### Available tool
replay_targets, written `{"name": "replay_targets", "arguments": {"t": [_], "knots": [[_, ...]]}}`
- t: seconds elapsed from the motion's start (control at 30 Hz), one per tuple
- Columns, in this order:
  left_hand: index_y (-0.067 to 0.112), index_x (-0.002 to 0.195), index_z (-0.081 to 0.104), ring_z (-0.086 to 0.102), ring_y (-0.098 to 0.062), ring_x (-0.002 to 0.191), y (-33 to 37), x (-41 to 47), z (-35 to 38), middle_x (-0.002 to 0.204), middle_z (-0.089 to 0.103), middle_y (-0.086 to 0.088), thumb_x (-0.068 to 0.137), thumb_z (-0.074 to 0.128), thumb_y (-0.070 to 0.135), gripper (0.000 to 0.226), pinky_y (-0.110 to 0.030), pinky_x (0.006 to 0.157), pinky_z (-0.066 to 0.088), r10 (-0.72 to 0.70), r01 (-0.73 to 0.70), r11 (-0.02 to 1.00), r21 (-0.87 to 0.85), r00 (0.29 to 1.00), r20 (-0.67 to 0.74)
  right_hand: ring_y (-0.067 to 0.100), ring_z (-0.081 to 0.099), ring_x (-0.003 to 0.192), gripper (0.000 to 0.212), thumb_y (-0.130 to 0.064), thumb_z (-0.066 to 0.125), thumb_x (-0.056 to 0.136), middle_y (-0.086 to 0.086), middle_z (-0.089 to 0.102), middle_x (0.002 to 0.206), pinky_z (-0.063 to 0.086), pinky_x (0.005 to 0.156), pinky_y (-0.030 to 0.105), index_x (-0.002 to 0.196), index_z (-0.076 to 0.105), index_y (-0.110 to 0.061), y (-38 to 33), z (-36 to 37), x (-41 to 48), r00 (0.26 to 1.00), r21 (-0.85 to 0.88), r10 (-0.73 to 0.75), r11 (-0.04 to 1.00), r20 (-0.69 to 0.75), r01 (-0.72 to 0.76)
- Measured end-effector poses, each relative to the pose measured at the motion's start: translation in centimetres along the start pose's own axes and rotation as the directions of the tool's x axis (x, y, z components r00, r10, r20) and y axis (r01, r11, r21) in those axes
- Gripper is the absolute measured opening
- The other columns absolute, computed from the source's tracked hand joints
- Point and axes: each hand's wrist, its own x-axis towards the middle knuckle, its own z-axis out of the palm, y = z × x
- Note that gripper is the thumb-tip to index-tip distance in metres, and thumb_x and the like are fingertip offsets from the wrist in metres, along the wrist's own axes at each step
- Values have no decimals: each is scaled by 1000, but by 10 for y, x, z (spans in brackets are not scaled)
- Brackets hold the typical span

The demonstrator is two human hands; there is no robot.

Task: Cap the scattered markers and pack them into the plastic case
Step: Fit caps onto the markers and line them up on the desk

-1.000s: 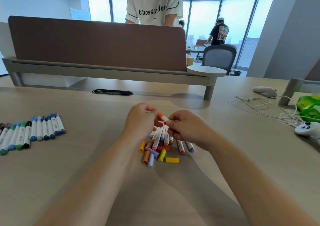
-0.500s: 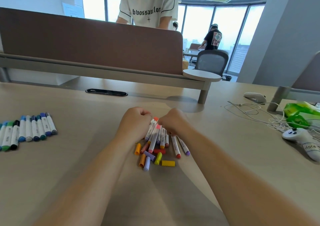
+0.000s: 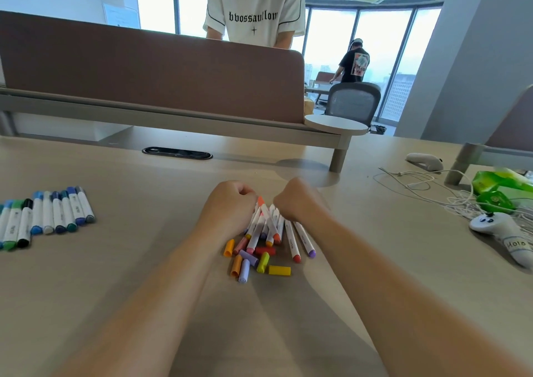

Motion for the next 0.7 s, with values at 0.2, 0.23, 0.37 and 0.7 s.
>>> {"name": "replay_targets", "arguments": {"t": [0.2, 0.23, 0.37, 0.7], "knots": [[23, 91, 64, 56, -9, 73, -3, -1, 10, 82, 63, 3, 97, 52, 29, 14, -20, 57, 40, 36, -48, 989, 142, 996, 84, 14, 59, 76, 17, -24, 59, 96, 3, 63, 97, 52, 68, 24, 106, 64, -12, 16, -11, -7, 995, -256, 40, 967, 88, -16], [23, 92, 64, 56, -9, 73, -4, -1, 12, 83, 63, 2, 97, 52, 29, 15, -20, 57, 41, 40, -56, 983, 173, 995, 94, 14, 59, 77, 19, -26, 58, 97, 3, 63, 98, 51, 69, 24, 107, 64, -11, 16, -12, -10, 992, -305, 29, 952, 122, 10], [19, 95, 69, 59, -12, 76, -2, -3, 14, 92, 68, -5, 96, 55, 30, 18, -22, 65, 45, 58, -90, 960, 266, 990, 125, 16, 58, 77, 24, -29, 59, 95, 4, 63, 95, 49, 66, 25, 109, 63, -10, 13, -10, -16, 975, -397, 7, 914, 221, 83], [22, 91, 73, 53, -10, 68, 8, -12, -1, 80, 60, 2, 86, 72, 29, 8, -17, 51, 36, 32, -286, 835, 469, 878, 478, 15, 56, 72, 24, -28, 52, 97, 5, 59, 84, 49, 76, 25, 101, 61, -7, 20, -24, -32, 961, -316, -53, 938, 272, 141]]}}
